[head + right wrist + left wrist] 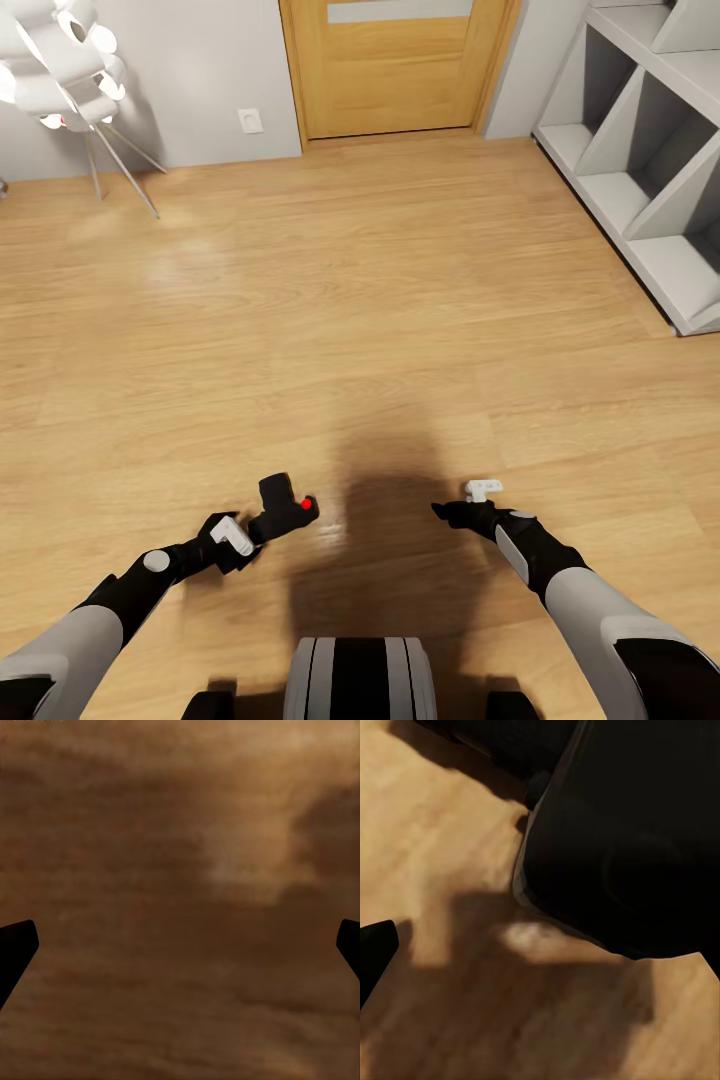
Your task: Attach the digital camera to the camera tripod in the bedroom.
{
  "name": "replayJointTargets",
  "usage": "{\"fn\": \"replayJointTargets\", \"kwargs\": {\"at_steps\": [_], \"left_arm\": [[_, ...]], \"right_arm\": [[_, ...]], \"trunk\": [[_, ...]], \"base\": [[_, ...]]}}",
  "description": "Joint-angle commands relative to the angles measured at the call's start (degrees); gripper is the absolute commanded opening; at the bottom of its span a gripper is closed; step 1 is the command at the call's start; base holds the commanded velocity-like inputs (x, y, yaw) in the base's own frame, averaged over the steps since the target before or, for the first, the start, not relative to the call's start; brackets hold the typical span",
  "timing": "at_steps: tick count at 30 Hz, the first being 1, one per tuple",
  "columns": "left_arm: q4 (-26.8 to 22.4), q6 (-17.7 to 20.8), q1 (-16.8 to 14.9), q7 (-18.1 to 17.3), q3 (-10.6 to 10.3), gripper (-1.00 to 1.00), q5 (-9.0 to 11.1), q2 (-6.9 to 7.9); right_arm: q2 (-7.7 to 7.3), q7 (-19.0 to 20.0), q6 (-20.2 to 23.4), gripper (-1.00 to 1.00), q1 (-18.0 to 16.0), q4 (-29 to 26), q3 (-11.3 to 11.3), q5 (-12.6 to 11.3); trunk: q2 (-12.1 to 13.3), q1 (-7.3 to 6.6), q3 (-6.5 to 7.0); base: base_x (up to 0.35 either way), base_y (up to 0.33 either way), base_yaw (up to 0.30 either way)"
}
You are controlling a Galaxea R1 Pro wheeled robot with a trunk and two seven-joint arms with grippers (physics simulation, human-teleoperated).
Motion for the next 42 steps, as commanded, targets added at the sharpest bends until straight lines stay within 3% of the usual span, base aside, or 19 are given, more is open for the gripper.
{"fn": "replayJointTargets", "kwargs": {"at_steps": [1,42], "left_arm": [[-0.02,-0.29,-0.02,-0.03,-0.03,1.00,-0.34,0.02],[0.06,-0.29,-0.02,-0.10,-0.02,1.00,-0.35,0.11]], "right_arm": [[-0.02,0.15,0.38,1.00,0.00,-0.09,0.02,-0.27],[-0.29,-1.61,0.45,1.00,0.00,1.65,-0.05,-0.03]], "trunk": [[-0.01,-0.01,-0.03],[-0.01,-0.01,-0.03]], "base": [[0.000,0.000,0.000],[0.000,0.000,-0.020]]}}
